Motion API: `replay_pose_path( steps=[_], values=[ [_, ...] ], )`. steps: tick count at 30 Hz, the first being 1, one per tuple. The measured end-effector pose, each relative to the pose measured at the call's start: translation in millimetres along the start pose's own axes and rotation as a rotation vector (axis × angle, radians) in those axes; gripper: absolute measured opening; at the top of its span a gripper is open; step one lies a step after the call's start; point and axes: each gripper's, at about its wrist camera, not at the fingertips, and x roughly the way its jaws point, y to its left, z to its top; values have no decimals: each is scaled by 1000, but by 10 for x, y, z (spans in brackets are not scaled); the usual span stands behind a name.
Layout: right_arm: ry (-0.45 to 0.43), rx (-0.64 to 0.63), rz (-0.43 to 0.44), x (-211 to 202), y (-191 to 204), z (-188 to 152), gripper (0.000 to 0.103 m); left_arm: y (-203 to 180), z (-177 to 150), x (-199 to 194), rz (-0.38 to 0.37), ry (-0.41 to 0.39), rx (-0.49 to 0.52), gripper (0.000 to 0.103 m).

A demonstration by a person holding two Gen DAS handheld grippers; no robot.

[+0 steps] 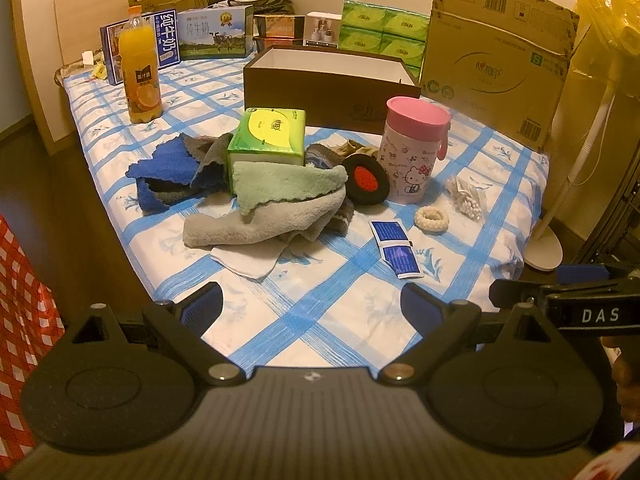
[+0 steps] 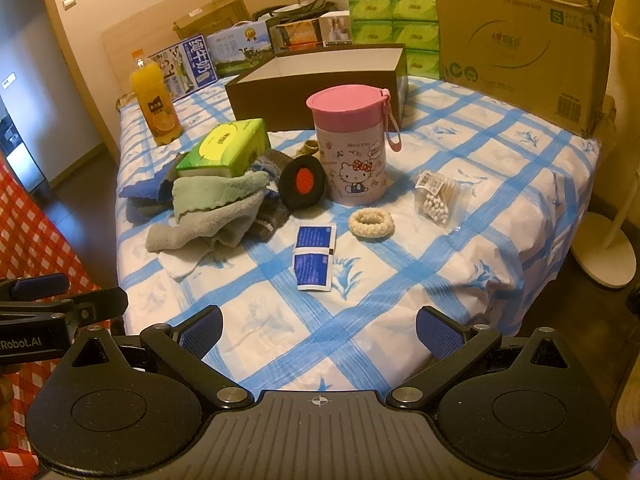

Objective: Organize soft objects
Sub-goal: 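Move both tools toward the cloths and blue sachet on the bed, then grasp the blue-and-white sachet with the right tool while the left tool grasps the green towel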

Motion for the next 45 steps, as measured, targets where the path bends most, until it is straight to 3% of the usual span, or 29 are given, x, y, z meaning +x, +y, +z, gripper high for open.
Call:
replay_pose_path(
  steps=[14, 17, 29, 39, 45],
  values=[
    [-23, -16, 24, 221, -24, 23, 102, 127, 56, 193, 15, 2, -5, 91],
    [-28, -28, 41, 345, -15, 41, 95, 152, 60, 312, 18, 2, 4, 89],
    [-14, -44, 77, 979, -10, 178, 84, 311, 151, 849, 46, 4, 27, 83],
    [23, -40, 43, 1490, -31, 263, 68, 352, 229, 1163, 61, -2, 67, 83],
    [24, -61, -8, 1703, 10, 267, 64, 385, 258, 1292, 56, 0, 65, 83]
  ],
)
